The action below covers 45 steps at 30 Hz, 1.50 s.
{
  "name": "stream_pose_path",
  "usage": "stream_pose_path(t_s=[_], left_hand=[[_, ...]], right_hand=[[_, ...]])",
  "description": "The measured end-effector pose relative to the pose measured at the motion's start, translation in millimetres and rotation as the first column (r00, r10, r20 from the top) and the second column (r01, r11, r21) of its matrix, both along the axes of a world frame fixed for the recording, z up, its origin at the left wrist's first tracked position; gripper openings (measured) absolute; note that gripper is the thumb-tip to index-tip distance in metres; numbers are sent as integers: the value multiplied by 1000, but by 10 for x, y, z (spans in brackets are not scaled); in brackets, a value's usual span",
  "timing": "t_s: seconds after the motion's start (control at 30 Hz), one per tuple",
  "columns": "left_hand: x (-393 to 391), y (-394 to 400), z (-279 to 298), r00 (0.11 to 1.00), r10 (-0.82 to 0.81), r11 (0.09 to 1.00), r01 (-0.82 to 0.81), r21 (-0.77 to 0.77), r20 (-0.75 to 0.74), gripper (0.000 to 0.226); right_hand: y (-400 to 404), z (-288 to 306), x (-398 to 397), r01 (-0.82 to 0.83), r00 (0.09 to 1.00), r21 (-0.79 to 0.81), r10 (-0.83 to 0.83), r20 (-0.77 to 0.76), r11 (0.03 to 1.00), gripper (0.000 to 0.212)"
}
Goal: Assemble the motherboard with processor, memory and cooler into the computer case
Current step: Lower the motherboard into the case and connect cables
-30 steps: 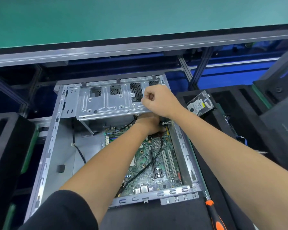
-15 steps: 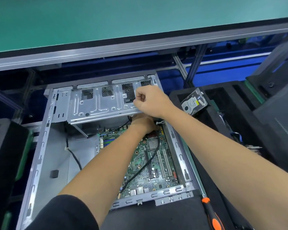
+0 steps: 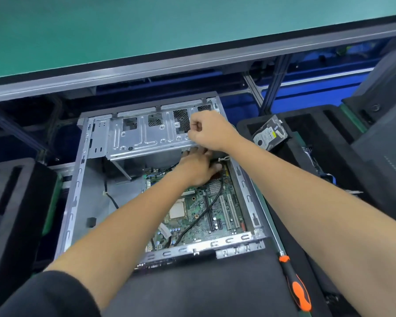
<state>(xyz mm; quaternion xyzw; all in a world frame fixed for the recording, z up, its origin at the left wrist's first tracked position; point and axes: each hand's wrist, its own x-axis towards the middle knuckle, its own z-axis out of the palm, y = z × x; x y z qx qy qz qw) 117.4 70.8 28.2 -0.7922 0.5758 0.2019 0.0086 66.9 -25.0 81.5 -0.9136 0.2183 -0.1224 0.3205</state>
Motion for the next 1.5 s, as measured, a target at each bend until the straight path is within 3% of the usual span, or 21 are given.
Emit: stream_pose_path(t_s=[0.1, 0.17, 0.27, 0.33, 0.4, 0.43, 0.53, 0.6, 0.77, 0.93, 1.0, 1.03, 1.1, 1.17, 1.27, 1.33, 1.4, 1.5], left_hand=[[47, 420, 84, 984, -153, 972, 167, -164, 96, 48], [119, 692, 114, 972, -170, 961, 200, -190, 160, 39], [297, 982, 135, 986, -43, 988, 66, -142, 160, 37], [387, 1116, 121, 998, 17, 994, -11, -105, 58, 35], [407, 1206, 122, 998, 32, 998, -35, -49, -62, 34], [390, 1243, 129, 994, 26, 1000, -25, 8, -105, 35], [315, 1336, 146, 976, 49, 988, -16, 153, -212, 38], [281, 1376, 139, 951, 117, 979, -61, 196, -286, 32], [249, 1495, 184, 915, 187, 918, -34, 396, -356, 32], [251, 1546, 129, 893, 200, 914, -21, 405, -404, 32], [228, 1537, 128, 913, 174, 911, -7, 412, -368, 34], [214, 1531, 124, 924, 150, 912, 9, 410, -353, 36], [186, 1520, 135, 935, 110, 916, 36, 400, -337, 34], [145, 1495, 166, 935, 86, 934, 44, 355, -343, 28], [-15, 1345, 289, 934, 6, 971, 80, 224, -357, 19], [-139, 1230, 391, 932, -40, 974, 116, 193, -359, 14], [-234, 1183, 436, 939, -63, 957, 153, 246, -338, 22], [-317, 1199, 390, 956, -82, 926, 177, 334, -281, 14]], right_hand=[[33, 30, -29, -11, 1000, -66, 10, -22, 998, 8], [115, 52, -90, -52, 998, -170, 47, -30, 984, 8], [417, 48, -215, -187, 981, -440, 191, -36, 878, 8], [664, 3, -279, -248, 964, -506, 263, -44, 826, 9], [856, -72, -323, -328, 944, -335, 298, -140, 883, 7], [921, -118, -335, -392, 904, -202, 336, -263, 897, 6], [1067, -244, -371, -468, 676, 140, 455, -579, 873, 11], [1149, -310, -399, -425, 573, 267, 485, -660, 865, 15], [1218, -376, -436, -481, 447, 295, 521, -728, 826, 13], [1233, -376, -471, -524, 440, 271, 529, -726, 808, 26], [1236, -352, -484, -540, 433, 272, 540, -722, 797, 16], [1237, -322, -493, -537, 473, 253, 536, -699, 805, 9], [1213, -237, -498, -464, 636, 204, 484, -601, 862, 4], [1184, -169, -470, -405, 679, 242, 468, -566, 882, 9], [1211, -179, -487, -335, 446, 407, 524, -726, 849, 22], [1232, -232, -533, -285, 342, 461, 538, -770, 840, 33], [1254, -280, -587, -343, 324, 405, 512, -795, 847, 38], [1275, -310, -637, -407, 378, 301, 459, -804, 863, 43]])
